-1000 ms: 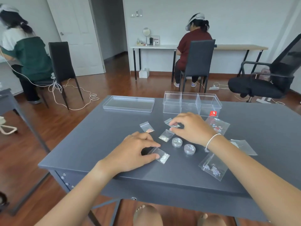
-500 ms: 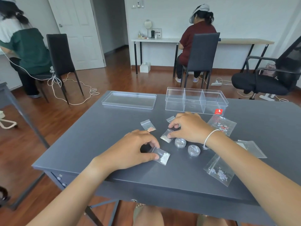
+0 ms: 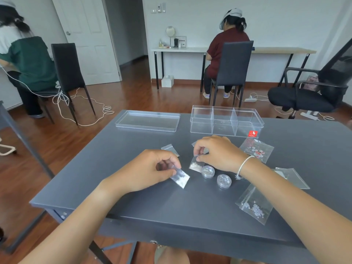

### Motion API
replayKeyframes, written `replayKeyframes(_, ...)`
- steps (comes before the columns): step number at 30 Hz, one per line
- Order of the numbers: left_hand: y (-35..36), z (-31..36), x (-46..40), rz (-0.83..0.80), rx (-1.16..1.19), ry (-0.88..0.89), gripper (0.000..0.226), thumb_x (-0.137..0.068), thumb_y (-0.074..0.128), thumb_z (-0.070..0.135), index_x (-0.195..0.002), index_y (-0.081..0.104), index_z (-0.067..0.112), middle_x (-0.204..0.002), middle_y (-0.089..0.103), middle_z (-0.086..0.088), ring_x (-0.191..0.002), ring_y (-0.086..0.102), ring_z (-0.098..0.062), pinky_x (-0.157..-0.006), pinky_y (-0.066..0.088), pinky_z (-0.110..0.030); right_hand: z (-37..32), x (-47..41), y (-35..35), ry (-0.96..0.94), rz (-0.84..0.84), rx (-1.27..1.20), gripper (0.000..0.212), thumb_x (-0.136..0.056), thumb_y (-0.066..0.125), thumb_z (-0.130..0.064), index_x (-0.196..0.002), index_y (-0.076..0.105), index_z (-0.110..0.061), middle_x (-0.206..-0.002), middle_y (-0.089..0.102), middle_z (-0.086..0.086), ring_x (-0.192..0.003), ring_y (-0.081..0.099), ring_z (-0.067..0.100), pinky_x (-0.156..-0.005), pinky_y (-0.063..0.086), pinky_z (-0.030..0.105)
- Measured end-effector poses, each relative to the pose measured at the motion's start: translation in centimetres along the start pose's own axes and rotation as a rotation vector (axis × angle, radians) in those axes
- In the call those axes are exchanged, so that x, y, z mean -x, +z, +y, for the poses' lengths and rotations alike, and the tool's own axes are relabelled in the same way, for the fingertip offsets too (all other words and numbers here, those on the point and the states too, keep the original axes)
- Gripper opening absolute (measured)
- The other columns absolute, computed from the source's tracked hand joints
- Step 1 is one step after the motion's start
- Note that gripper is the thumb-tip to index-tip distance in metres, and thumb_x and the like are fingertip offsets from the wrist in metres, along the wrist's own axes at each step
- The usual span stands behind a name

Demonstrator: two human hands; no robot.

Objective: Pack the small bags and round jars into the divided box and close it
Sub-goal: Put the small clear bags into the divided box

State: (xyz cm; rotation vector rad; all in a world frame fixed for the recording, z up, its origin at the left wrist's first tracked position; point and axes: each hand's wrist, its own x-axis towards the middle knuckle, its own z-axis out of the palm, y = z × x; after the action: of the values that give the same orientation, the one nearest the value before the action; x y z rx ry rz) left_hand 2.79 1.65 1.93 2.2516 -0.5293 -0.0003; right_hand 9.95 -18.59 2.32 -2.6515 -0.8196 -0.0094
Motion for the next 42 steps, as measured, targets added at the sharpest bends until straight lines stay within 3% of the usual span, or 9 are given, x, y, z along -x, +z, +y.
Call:
replayKeyframes(4,-0.9,0.3,-1.2,0.023,-0.019,0.012,0.023,-0.082,0.061,0.008,-0.079,0.065,0.031,-0.069,0.058,0.01,-0.065,0.051,-0.001,-0.063,0.04,-0.009,0.5,0.0,-1.0,0.021,0.037,-0.139,0.011,-0.081,0.058,-0.019,-0.074,0.057,-0.028,-0.074,0.06,-0.014,-0.058,0.047,-0.007,-0.071,0.03,0.023)
replayKeyframes(10,-2.2,1.2,-4.1,0.045,-0.003,0.03,0.023,-0.086,0.055,0.01,-0.08,0.066,0.03,-0.07,0.058,0.004,-0.061,0.049,-0.002,-0.061,0.039,-0.008,1.8,-0.4,-2.6,0.035,0.112,-0.26,0.014,-0.082,0.058,-0.014,-0.078,0.059,-0.027,-0.073,0.055,-0.019,-0.057,0.047,-0.019,-0.056,0.033,0.015)
replayKeyframes(17,-3.0,1.9,-9.2,0.134,-0.004,0.087,0.021,-0.085,0.057,0.01,-0.089,0.063,0.03,-0.076,0.059,0.012,-0.062,0.047,0.001,-0.059,0.042,-0.007,3.3,-1.1,-4.0,0.063,0.243,-0.365,0.022,-0.087,0.051,-0.008,-0.083,0.058,-0.029,-0.08,0.057,-0.014,-0.068,0.051,-0.001,-0.055,0.037,0.004)
replayKeyframes(22,-3.3,1.8,-13.7,0.203,-0.014,0.084,0.018,-0.084,0.059,0.015,-0.098,0.066,0.023,-0.094,0.068,-0.003,-0.075,0.058,-0.01,-0.068,0.044,-0.007,4.2,-1.9,-4.9,0.061,0.32,-0.392,0.018,-0.085,0.054,-0.006,-0.091,0.061,-0.021,-0.083,0.058,-0.001,-0.065,0.048,0.004,-0.055,0.037,0.002)
replayKeyframes(29,-3.2,1.3,-19.4,0.177,-0.065,0.06,0.024,-0.086,0.055,0.007,-0.099,0.067,0.022,-0.079,0.065,0.008,-0.075,0.063,-0.011,-0.068,0.044,-0.006,5.5,-2.4,-6.6,0.095,0.423,-0.424,0.015,-0.082,0.058,-0.006,-0.084,0.063,-0.021,-0.081,0.06,-0.001,-0.067,0.056,0.009,-0.065,0.046,0.016)
replayKeyframes(33,-3.1,0.7,-21.6,0.129,-0.162,0.022,0.024,-0.084,0.055,0.004,-0.099,0.066,0.019,-0.083,0.061,0.004,-0.067,0.054,0.001,-0.059,0.041,0.0,6.3,-2.5,-7.2,0.104,0.461,-0.452,0.014,-0.081,0.059,-0.005,-0.082,0.065,-0.018,-0.079,0.062,0.0,-0.066,0.058,0.014,-0.068,0.05,0.02)
replayKeyframes(36,-2.9,0.5,-22.2,-0.001,-0.234,-0.035,0.016,-0.084,0.059,0.011,-0.097,0.066,0.018,-0.084,0.061,0.005,-0.073,0.057,-0.006,-0.064,0.041,-0.008,6.8,-2.5,-7.5,0.112,0.469,-0.436,0.01,-0.08,0.061,-0.007,-0.078,0.064,-0.017,-0.076,0.062,-0.004,-0.064,0.056,0.012,-0.066,0.049,0.018)
replayKeyframes(39,-2.5,0.5,-22.7,-0.114,-0.289,-0.073,0.023,-0.082,0.057,0.002,-0.093,0.068,0.019,-0.09,0.064,-0.002,-0.084,0.058,-0.013,-0.069,0.043,-0.014,7.3,-2.6,-7.5,0.117,0.465,-0.39,0.013,-0.08,0.062,-0.011,-0.072,0.062,-0.021,-0.073,0.061,-0.009,-0.06,0.054,0.001,-0.058,0.042,0.003)
replayKeyframes(42,-1.9,0.3,-22.9,-0.187,-0.325,-0.097,0.026,-0.081,0.056,-0.001,-0.095,0.069,0.017,-0.093,0.065,-0.005,-0.079,0.058,-0.012,-0.067,0.043,-0.012,7.6,-2.9,-7.3,0.119,0.456,-0.395,0.014,-0.079,0.063,-0.012,-0.071,0.063,-0.022,-0.071,0.061,-0.01,-0.055,0.052,-0.008,-0.054,0.038,0.0)
